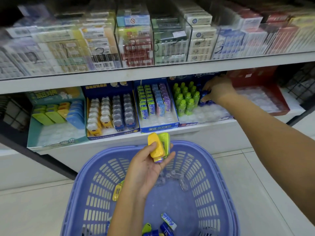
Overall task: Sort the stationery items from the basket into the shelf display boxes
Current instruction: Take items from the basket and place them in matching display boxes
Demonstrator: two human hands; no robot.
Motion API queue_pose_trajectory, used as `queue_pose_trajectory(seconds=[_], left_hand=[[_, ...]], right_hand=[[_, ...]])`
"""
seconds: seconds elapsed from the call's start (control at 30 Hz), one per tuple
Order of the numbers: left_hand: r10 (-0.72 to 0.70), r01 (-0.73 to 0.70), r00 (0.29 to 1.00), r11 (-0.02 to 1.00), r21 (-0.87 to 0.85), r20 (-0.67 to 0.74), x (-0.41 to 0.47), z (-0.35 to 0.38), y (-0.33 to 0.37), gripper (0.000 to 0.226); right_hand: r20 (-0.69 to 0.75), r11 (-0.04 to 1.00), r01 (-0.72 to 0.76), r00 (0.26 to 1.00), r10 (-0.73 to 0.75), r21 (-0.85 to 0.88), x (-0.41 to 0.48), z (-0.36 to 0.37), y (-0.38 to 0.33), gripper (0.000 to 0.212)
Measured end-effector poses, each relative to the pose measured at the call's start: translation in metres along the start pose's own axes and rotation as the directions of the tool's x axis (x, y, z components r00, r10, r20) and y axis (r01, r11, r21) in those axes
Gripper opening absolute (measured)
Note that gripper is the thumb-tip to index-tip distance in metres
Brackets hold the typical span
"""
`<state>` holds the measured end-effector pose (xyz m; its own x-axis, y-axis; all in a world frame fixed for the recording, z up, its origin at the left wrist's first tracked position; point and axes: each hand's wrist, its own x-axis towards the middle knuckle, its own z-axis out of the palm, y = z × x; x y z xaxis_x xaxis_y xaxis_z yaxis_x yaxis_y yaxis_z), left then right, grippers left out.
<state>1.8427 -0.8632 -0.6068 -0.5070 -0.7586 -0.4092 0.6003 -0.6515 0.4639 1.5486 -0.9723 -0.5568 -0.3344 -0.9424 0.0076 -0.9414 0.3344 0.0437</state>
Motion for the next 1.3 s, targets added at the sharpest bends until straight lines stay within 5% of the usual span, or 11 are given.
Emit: queue_pose_trajectory(seconds=[0.07, 0.13, 0.27, 0.37, 0.47, 0.57, 0.77, 0.93, 1.1, 1.23, 1.3], left_hand=[[0.012, -0.012, 1.000, 0.999, -0.035, -0.012, -0.002, 0.000, 0.002, 0.040], [0.027, -0.028, 1.000, 0.998, -0.052, -0.013, -0.004, -0.001, 0.004, 0.039], [0.071, -0.071, 0.997, 0.997, -0.032, -0.020, -0.007, -0.004, 0.004, 0.041], [0.125, -0.125, 0.992, 0.992, 0.031, 0.010, -0.011, -0.004, 0.003, 0.042], [0.154, -0.156, 0.988, 0.982, 0.109, 0.020, -0.017, -0.004, 0.004, 0.041], [0.114, -0.118, 0.993, 0.987, 0.113, 0.042, -0.022, -0.007, 0.007, 0.039], [-0.033, 0.018, 0.990, 0.994, 0.107, 0.138, -0.029, -0.008, 0.015, 0.032], [-0.007, 0.003, 0.996, 0.998, 0.057, 0.085, -0.026, -0.012, 0.021, 0.034], [0.160, -0.152, 0.982, 0.985, 0.079, -0.100, -0.031, -0.031, 0.044, 0.024], [0.351, -0.318, 0.913, 0.931, 0.178, -0.205, -0.040, -0.053, 0.077, 0.010], [0.429, -0.378, 0.867, 0.898, 0.226, -0.253, -0.046, -0.065, 0.094, 0.008]], right_hand=[[-0.073, 0.995, -0.042, 0.996, 0.049, 0.088, -0.016, -0.004, -0.007, 0.051], [-0.176, 0.913, -0.054, 0.975, 0.135, 0.403, -0.046, -0.008, -0.015, 0.042], [0.148, 0.528, -0.123, 0.989, -0.006, 0.840, -0.126, -0.011, -0.057, 0.018], [0.247, 0.399, -0.154, 0.949, -0.194, 0.904, -0.168, -0.001, -0.103, 0.025], [0.144, 0.356, -0.099, 0.984, -0.102, 0.929, -0.181, 0.013, -0.128, 0.024], [0.160, 0.149, -0.151, 0.986, -0.048, 0.977, -0.187, 0.019, -0.130, 0.023], [0.137, -0.178, -0.187, 0.956, -0.260, 0.966, -0.190, 0.020, -0.112, 0.049], [0.118, -0.201, -0.157, 0.974, -0.192, 0.967, -0.182, 0.019, -0.116, 0.035], [0.037, 0.072, -0.030, 0.994, -0.099, 0.997, -0.164, 0.006, -0.144, 0.055], [-0.056, 0.178, 0.088, 0.982, -0.181, 0.980, -0.143, -0.010, -0.183, 0.012], [-0.105, 0.254, 0.163, 0.968, -0.227, 0.953, -0.133, -0.018, -0.210, 0.018]])
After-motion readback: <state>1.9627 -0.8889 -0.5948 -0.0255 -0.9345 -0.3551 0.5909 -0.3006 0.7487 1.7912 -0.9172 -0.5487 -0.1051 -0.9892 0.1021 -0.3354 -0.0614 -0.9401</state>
